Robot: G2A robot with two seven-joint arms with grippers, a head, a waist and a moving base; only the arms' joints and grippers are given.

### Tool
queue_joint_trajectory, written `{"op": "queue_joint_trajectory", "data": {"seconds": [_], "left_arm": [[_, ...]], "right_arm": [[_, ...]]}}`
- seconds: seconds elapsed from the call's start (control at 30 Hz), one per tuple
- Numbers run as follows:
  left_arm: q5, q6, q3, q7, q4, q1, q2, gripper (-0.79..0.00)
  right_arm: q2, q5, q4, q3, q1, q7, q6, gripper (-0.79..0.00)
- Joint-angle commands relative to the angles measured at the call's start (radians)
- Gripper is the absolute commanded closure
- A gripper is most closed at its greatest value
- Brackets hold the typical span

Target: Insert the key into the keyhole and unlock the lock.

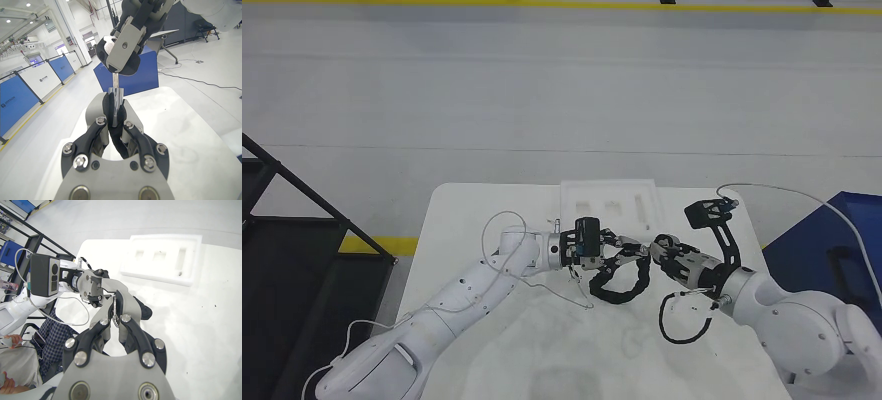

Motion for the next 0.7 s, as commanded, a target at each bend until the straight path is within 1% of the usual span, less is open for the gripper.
{"op": "queue_joint_trajectory", "data": {"seconds": [0.0, 0.67], "left_arm": [[0.004, 0.000, -0.003, 0.001, -0.001, 0.001, 0.000, 0.000], [0.028, 0.001, -0.017, -0.005, -0.015, 0.008, -0.005, 0.000]], "right_arm": [[0.000, -0.002, 0.002, -0.001, 0.001, 0.001, 0.002, 0.000], [-0.009, -0.004, 0.030, -0.038, 0.034, 0.010, 0.008, 0.000]]}}
